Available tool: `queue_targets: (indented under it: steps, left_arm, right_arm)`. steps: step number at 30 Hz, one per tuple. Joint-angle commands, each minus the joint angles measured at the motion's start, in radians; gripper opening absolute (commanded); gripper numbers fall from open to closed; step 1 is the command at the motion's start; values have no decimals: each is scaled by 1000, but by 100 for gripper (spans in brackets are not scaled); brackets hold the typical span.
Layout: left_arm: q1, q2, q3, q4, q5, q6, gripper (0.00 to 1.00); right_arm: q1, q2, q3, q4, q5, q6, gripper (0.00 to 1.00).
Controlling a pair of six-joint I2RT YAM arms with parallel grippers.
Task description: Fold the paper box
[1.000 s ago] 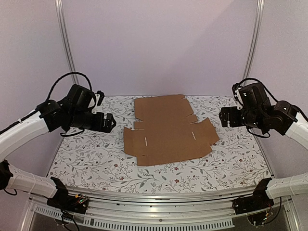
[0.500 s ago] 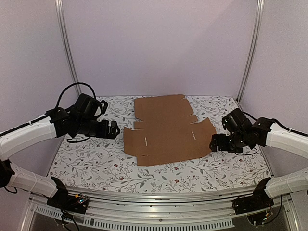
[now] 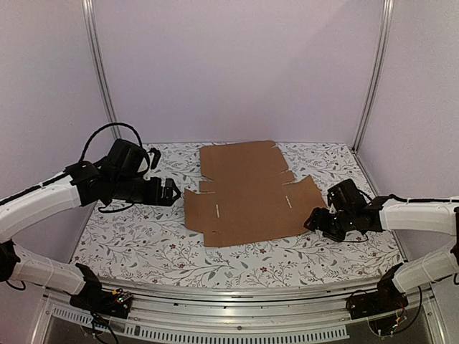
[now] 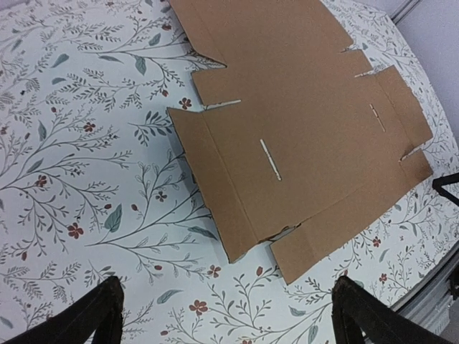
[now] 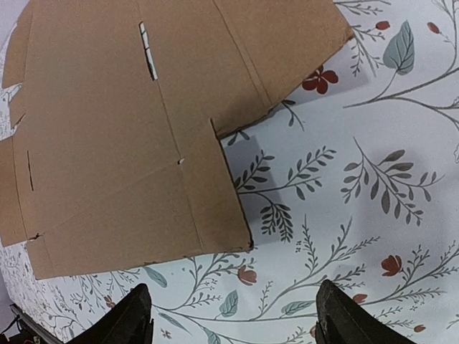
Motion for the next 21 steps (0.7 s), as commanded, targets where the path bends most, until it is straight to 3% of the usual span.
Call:
queue_targets:
  steps: [1,12,21]
  left_arm:
    - [6,-39,-24,9,23,6,100]
    - [5,-62,-22,25,64,-5,100]
    - [5,-92,-20,24,79,-12,100]
  right_arm:
    - [-27,15,-77,240,-34,45,74]
    - [-54,102,-173,577,-87,66,58]
    - [-58,133,-241,713,-105,90,42]
